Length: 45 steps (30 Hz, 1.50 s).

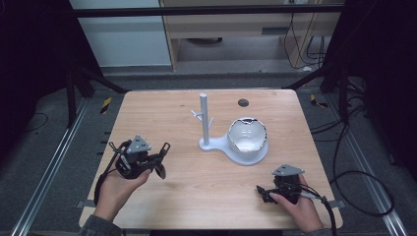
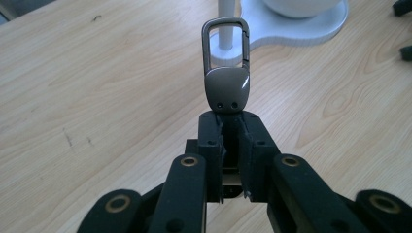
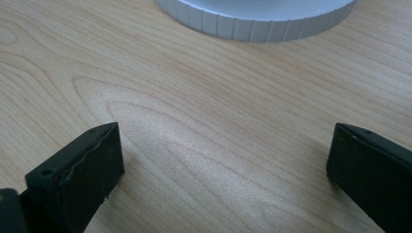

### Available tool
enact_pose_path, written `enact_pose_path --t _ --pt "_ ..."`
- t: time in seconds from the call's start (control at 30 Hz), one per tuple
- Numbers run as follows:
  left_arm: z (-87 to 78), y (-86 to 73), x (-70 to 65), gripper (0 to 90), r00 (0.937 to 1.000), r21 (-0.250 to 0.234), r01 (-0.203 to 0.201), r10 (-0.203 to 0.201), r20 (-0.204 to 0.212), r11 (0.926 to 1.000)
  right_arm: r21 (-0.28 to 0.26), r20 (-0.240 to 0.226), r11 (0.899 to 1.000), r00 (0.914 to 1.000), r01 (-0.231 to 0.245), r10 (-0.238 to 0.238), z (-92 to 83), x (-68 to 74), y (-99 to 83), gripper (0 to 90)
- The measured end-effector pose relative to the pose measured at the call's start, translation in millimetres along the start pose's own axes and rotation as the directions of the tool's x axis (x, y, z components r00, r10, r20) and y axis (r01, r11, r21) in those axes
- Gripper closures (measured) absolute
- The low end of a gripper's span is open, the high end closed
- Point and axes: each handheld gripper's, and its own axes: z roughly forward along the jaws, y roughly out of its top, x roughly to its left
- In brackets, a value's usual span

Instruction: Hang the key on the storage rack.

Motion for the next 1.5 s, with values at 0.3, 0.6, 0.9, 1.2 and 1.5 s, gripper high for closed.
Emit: enact_pose_path --t 0.3,0.6,0.9,1.2,1.5 --pt "4.1 13.7 -4.2 80.6 1.0000 -0.042 -0.006 0.006 -0.007 0.9991 0.000 -0.002 1.000 1.0000 0.002 -0.002 0.2 -0.9 0.3 0.4" --pt "6.9 32.8 -9.5 80.6 0.9998 -0.088 -0.009 0.008 -0.019 0.9961 0.001 0.009 1.000 0.9999 -0.009 0.009 1.1 0.1 1.3 0.4" --pt "12.2 46.1 -9.4 80.6 0.9993 -0.148 -0.001 -0.005 -0.037 0.9889 -0.002 0.016 1.000 0.9998 -0.015 0.015 0.8 0.8 0.7 0.5" --pt "17.4 50.2 -8.4 80.6 0.9968 -0.177 0.006 -0.020 -0.077 0.9843 -0.002 0.016 1.000 0.9998 -0.015 0.015 0.8 0.8 0.8 0.4" --pt "23.2 56.2 -16.0 80.6 0.9971 -0.197 -0.011 -0.004 -0.077 0.9804 0.000 0.026 1.000 0.9994 -0.025 0.025 3.1 -4.0 3.0 0.4"
